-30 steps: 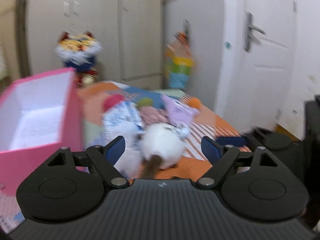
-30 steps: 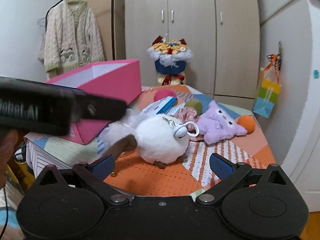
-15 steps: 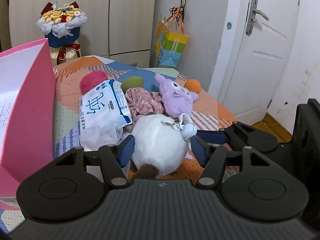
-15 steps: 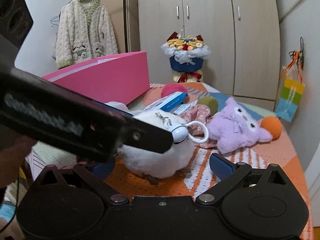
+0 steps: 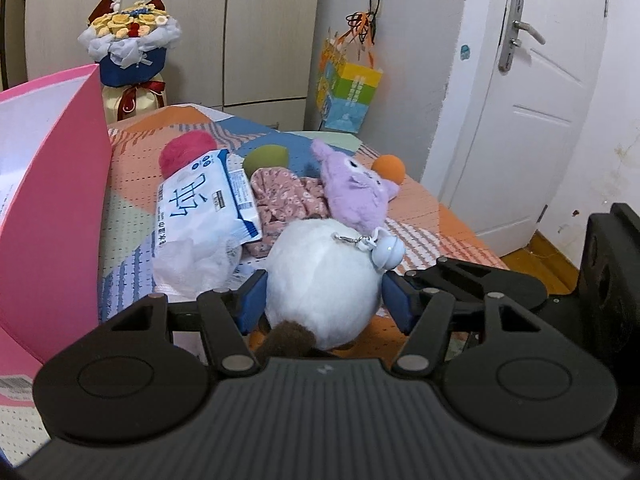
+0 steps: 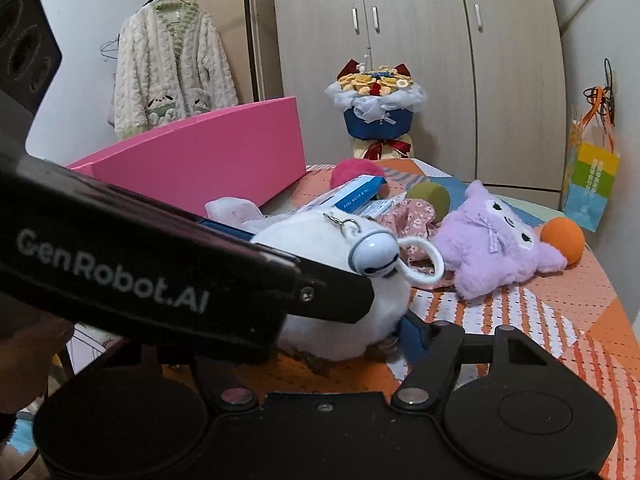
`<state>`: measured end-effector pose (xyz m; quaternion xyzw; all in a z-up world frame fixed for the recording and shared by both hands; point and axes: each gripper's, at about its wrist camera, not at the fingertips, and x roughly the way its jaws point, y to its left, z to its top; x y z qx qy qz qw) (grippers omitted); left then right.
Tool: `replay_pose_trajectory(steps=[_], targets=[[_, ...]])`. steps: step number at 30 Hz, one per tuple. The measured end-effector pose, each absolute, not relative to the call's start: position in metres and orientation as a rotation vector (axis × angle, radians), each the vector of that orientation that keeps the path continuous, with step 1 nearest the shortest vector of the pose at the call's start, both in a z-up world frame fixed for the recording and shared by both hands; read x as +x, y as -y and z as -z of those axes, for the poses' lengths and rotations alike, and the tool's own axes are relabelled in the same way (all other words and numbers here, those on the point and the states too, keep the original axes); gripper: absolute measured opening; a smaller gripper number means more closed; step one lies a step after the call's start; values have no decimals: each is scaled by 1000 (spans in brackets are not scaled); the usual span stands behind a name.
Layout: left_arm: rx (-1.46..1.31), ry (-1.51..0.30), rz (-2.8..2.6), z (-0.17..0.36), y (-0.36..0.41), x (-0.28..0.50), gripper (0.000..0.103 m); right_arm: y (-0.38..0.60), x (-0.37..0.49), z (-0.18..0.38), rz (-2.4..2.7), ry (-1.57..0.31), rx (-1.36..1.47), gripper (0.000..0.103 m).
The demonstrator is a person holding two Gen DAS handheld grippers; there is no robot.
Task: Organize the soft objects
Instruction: 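Reach the left gripper to the white fluffy plush and grasp it, then carry the white plush into the pink box and open the left gripper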
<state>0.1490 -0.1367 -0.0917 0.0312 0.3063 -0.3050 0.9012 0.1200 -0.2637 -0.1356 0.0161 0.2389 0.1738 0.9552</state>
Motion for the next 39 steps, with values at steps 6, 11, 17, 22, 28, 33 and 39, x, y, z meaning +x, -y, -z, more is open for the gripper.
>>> replay_pose_trajectory(steps=[6, 11, 17, 22, 28, 33, 39], targets=[[80, -644, 684, 81, 140, 140, 61, 257, 105, 124, -287, -466, -70, 75], [80, -653, 711, 70, 139, 125, 61, 263, 91, 110, -281, -467, -63, 75], [77, -738, 726, 59, 125, 105, 61, 255, 78, 99, -305, -525, -67, 75], [80, -743, 710, 49, 108, 84, 61, 238, 60, 86, -338, -537, -131, 75], [58, -781, 696, 33, 77, 60, 61, 211, 37, 67, -386, -569, -189, 75], [16, -844, 682, 17, 43, 52, 61, 190, 28, 50, -471, -626, -167, 75], [12, -893, 661, -7, 6, 49, 61, 161, 31, 28, -571, -656, -169, 75]])
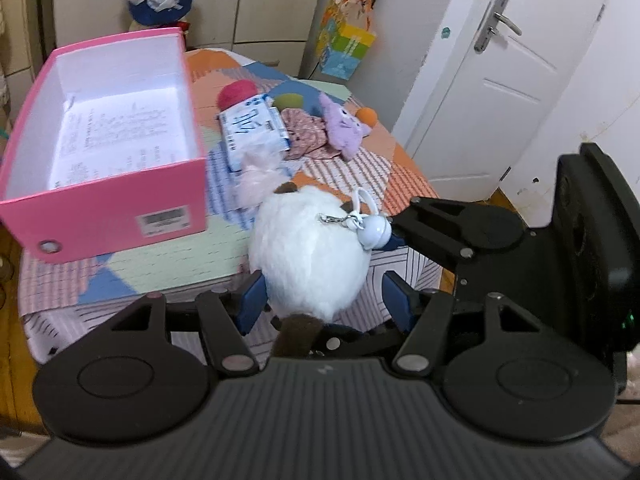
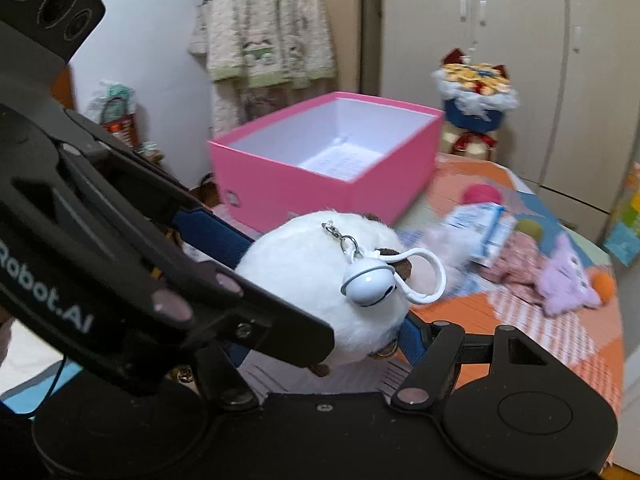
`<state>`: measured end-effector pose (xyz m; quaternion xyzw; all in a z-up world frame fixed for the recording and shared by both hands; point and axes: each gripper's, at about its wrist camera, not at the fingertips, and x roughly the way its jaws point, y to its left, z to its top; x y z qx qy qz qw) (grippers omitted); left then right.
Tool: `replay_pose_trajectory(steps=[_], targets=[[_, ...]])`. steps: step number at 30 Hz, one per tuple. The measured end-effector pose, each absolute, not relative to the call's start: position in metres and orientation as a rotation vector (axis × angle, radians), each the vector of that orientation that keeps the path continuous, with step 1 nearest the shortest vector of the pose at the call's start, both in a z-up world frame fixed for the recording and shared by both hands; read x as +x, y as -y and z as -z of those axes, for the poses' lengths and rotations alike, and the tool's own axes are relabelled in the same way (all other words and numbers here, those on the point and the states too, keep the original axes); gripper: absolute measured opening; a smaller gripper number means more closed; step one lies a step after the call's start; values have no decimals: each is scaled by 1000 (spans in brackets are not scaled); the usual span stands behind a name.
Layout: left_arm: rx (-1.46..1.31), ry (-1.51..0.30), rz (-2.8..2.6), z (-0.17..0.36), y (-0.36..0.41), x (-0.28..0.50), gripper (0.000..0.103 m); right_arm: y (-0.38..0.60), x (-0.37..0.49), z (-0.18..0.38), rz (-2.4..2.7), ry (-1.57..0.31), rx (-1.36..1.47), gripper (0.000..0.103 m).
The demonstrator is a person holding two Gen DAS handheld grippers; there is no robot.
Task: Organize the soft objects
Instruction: 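Carry the white plush into the pink box and open the left gripper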
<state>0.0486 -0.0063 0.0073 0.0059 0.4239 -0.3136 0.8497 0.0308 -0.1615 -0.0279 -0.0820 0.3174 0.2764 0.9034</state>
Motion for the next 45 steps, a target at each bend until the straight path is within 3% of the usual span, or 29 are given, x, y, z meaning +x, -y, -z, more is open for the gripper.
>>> replay_pose_trajectory(steps=[10, 18, 32, 45], targets=[[-42, -842, 611, -53, -42, 66, 61, 121, 60, -20, -675, -631, -184, 77], [-52, -749, 603, -63, -56, 127, 63, 109, 121, -35, -644, -572, -140, 77], [-209, -811, 572, -21, -78, 251, 63, 84, 235, -9, -603, -606, -200, 79], [-337, -896, 549, 17, -87, 293, 62, 59, 271, 18, -551, -682, -373, 80]])
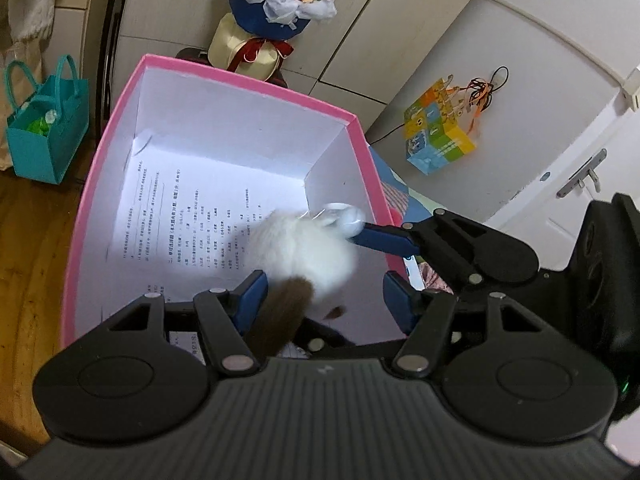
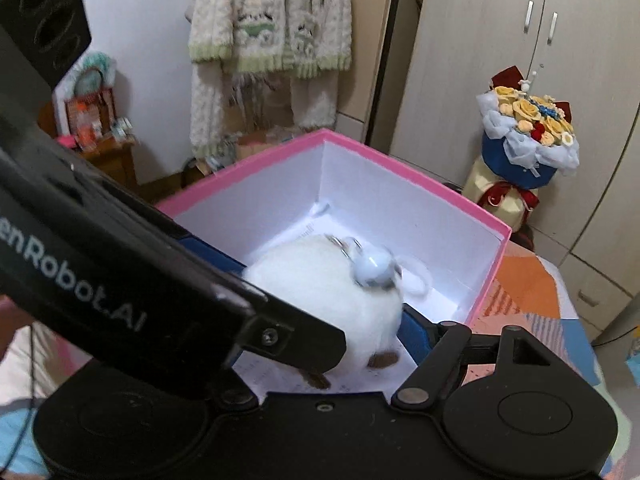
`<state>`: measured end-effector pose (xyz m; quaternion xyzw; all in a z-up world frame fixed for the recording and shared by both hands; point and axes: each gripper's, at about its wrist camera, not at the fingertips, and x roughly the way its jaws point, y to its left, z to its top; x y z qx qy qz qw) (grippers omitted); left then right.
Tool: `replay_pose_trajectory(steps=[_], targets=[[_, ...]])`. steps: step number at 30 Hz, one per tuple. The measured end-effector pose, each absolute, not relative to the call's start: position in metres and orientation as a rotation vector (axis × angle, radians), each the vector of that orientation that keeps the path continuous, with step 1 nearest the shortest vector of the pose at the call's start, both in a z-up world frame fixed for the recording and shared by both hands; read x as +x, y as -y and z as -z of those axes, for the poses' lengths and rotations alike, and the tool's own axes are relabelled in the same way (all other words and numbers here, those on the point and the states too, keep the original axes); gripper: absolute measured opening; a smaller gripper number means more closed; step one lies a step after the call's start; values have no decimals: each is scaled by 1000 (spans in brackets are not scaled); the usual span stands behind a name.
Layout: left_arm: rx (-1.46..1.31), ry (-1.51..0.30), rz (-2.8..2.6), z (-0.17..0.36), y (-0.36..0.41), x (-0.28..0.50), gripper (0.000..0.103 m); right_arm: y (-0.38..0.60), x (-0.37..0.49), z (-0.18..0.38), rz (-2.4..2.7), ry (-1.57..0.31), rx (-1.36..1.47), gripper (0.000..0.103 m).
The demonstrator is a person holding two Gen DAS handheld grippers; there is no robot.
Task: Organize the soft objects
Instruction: 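Carry the white plush into the pink box and open the left gripper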
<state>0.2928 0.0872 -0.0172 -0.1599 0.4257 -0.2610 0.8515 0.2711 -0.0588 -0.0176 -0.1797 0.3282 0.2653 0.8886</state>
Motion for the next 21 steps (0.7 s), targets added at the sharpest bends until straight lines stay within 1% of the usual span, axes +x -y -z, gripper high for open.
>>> replay_pose_trajectory(steps=[5, 11, 21], targets=[[-331, -859, 518, 13, -89, 288, 62, 50, 266, 21, -515, -659, -440, 81], [-271, -779, 484, -6, -100, 267, 64, 55, 246, 6, -522, -633, -435, 82], [-137, -671, 521, -39, -100, 206, 67, 72, 196, -23, -504, -597, -373, 83]])
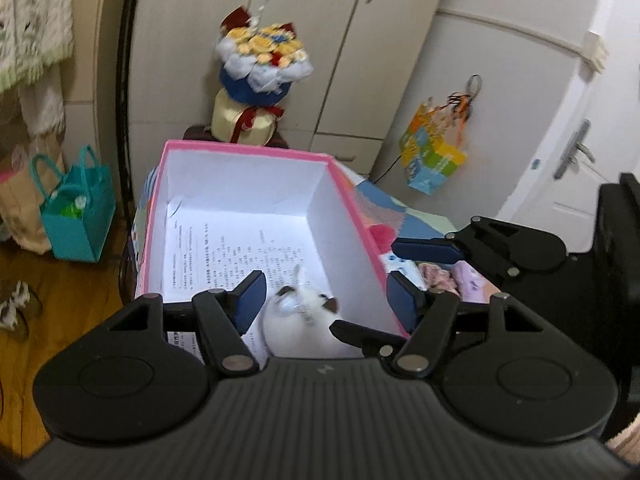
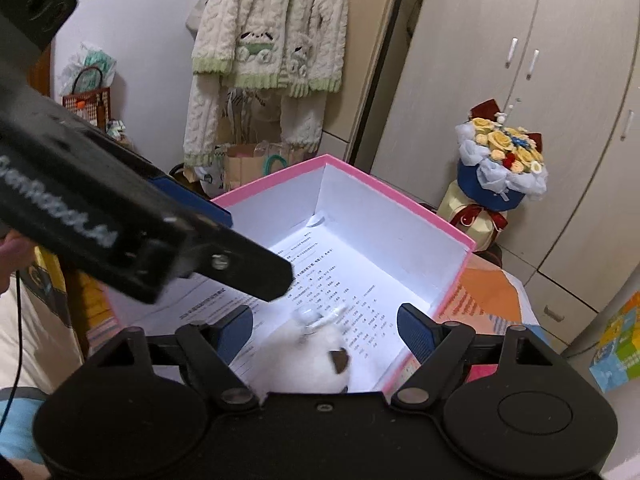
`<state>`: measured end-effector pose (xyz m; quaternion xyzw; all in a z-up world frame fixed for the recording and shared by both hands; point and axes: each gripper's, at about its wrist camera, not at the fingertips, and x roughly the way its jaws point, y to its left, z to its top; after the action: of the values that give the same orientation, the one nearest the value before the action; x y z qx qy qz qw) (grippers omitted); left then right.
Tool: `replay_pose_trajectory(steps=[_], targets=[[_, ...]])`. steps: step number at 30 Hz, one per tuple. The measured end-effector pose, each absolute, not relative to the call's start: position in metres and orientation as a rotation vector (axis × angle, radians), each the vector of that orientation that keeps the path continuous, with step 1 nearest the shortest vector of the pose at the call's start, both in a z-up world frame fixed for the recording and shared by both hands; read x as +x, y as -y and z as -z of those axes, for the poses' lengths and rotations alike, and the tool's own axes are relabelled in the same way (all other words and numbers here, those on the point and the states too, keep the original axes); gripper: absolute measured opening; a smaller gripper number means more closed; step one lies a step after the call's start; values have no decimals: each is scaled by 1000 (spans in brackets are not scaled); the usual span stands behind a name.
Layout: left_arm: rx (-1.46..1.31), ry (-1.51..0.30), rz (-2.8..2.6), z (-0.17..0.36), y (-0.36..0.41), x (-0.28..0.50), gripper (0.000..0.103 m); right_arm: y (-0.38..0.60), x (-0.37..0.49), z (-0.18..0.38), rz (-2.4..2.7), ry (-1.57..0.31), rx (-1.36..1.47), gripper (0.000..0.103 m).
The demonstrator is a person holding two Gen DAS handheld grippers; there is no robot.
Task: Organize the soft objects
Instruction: 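Carry the white plush into the pink box and open the left gripper, then grasp the white mesh puff with the left gripper while the right grasps the orange sponge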
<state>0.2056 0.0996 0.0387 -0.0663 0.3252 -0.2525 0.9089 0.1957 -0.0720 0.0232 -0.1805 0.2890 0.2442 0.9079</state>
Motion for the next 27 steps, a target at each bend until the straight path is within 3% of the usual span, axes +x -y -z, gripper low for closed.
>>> replay_pose_trajectory(steps=[16, 27], targets=[[-23, -534, 584, -66, -76, 114, 73, 142, 111, -50, -450, -544, -268, 84], [100, -570, 680, -45, -16, 88, 75, 235, 58, -31, -294, -553, -166, 85]])
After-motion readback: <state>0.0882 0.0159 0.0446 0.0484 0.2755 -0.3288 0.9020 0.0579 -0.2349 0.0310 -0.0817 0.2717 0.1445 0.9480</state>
